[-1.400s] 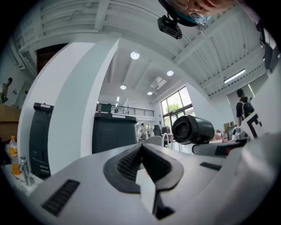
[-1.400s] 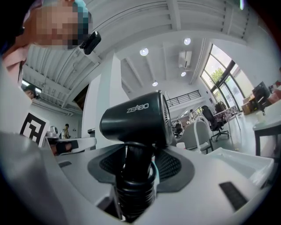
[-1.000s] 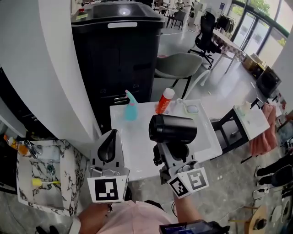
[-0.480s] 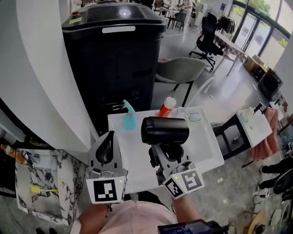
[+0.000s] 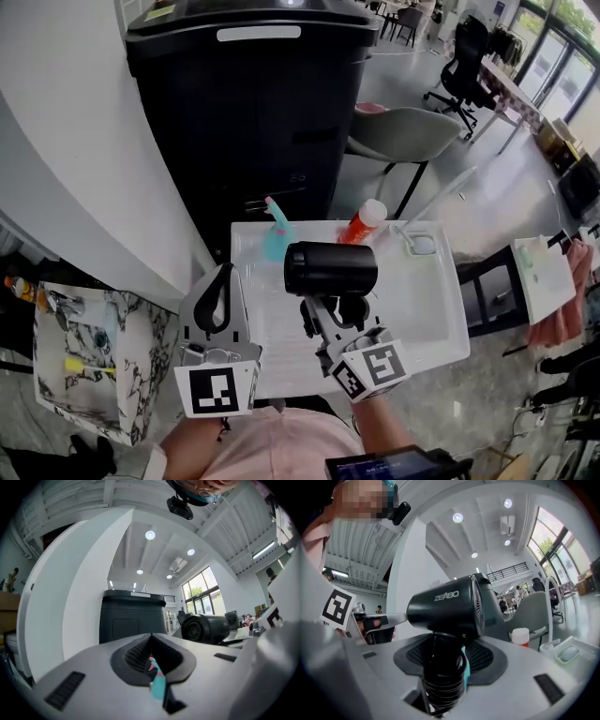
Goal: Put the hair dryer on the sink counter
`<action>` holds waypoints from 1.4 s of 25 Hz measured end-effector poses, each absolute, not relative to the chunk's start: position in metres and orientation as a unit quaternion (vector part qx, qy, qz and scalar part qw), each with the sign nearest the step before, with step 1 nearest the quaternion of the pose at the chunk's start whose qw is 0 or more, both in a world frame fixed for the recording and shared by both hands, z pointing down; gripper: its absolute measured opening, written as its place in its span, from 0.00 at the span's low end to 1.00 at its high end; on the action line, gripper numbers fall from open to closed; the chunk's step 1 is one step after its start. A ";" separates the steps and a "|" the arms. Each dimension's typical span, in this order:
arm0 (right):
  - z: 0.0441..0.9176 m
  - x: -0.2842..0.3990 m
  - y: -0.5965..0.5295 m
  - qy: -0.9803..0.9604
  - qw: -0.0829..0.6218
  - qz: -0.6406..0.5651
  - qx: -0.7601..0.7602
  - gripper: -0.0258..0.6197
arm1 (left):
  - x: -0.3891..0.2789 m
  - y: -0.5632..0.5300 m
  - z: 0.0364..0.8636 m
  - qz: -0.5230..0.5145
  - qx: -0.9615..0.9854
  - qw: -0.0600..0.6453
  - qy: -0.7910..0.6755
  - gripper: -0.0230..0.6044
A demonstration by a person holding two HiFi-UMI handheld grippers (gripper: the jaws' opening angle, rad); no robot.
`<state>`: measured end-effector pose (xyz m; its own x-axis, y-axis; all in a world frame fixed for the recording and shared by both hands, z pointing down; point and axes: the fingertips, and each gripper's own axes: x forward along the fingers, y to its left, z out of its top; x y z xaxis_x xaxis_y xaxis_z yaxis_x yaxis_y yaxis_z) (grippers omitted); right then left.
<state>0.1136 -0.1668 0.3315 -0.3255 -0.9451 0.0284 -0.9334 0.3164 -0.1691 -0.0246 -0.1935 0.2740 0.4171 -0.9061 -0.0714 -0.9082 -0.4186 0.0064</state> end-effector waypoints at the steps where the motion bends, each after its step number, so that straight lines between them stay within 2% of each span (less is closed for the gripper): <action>1: 0.339 0.113 -0.169 0.812 0.034 -0.085 -0.577 0.37 | -0.025 -0.195 0.277 0.028 -0.840 0.015 0.542 0.05; 10: 0.415 0.109 -0.181 0.819 -0.003 -0.148 -0.555 0.37 | -0.029 -0.208 0.311 -0.005 -0.826 -0.006 0.564 0.05; 15: 0.454 0.108 -0.183 0.816 -0.020 -0.187 -0.547 0.37 | -0.029 -0.214 0.328 -0.043 -0.826 0.015 0.562 0.05; 18: 0.473 0.108 -0.184 0.813 -0.027 -0.209 -0.543 0.37 | -0.029 -0.217 0.338 -0.052 -0.823 0.005 0.566 0.05; 21: 0.490 0.108 -0.183 0.809 -0.032 -0.230 -0.540 0.37 | -0.029 -0.218 0.349 -0.058 -0.817 -0.015 0.573 0.05; 35: 0.544 0.102 -0.191 0.798 -0.062 -0.298 -0.520 0.37 | -0.032 -0.227 0.368 -0.081 -0.807 -0.017 0.585 0.05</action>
